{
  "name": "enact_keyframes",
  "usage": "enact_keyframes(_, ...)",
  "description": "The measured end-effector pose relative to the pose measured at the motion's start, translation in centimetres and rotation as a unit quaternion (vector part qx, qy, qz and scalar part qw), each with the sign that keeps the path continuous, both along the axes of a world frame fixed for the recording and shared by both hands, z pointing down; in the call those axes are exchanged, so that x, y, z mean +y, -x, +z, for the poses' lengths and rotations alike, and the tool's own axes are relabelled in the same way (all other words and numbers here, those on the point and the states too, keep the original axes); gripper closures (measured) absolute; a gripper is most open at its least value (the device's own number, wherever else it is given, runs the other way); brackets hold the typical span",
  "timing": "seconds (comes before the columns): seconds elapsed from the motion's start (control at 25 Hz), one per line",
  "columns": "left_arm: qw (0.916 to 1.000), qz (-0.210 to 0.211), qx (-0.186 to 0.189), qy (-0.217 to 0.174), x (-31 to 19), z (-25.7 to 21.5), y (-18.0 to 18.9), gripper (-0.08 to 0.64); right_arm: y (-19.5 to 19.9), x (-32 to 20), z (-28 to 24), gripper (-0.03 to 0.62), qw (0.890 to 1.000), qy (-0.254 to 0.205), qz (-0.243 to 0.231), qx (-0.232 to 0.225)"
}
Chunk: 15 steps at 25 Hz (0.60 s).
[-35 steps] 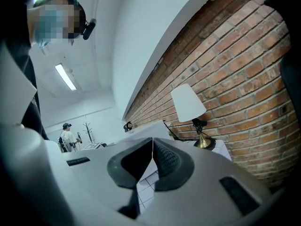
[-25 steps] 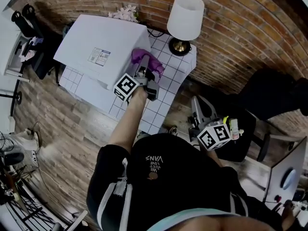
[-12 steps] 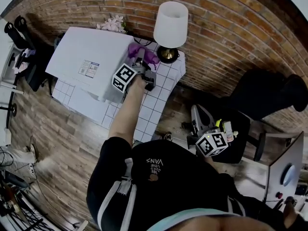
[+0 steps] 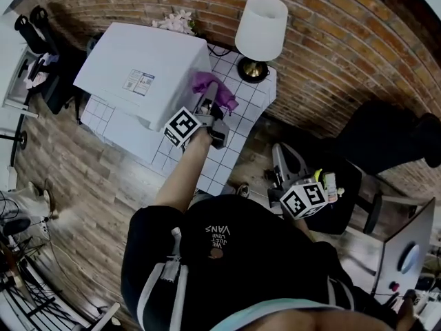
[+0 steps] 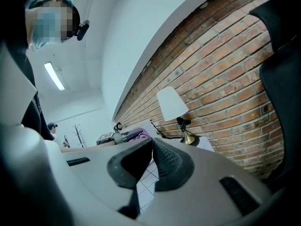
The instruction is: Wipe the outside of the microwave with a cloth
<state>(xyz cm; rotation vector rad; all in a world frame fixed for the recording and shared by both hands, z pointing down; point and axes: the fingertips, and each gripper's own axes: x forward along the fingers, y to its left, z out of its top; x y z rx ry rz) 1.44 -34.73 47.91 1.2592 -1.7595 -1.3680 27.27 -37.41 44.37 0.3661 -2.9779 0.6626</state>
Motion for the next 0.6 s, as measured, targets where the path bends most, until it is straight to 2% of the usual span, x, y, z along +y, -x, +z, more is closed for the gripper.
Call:
enact_keyframes(0.16, 0.9994, -0.029, 0.018, 0.012, 6.5, 1.6, -1.6, 0.419, 2.3, 2.4, 0.3, 0.588, 0.999, 0.005, -0.05, 0.0)
enact_keyframes(0.36, 0.9982, -0.043, 0.031, 0.027, 12.0, 3.5, -4.6, 0.419, 4.6, 5.0, 0.6, 0.588, 0.995, 0.007, -0.098, -0.001)
enact_keyframes(0.6, 0.995, -0.071, 0.049, 0.049, 15.7, 6.1, -5.1, 0.419, 5.3, 6.0, 0.6, 0.588, 0.993, 0.006, -0.117, -0.001)
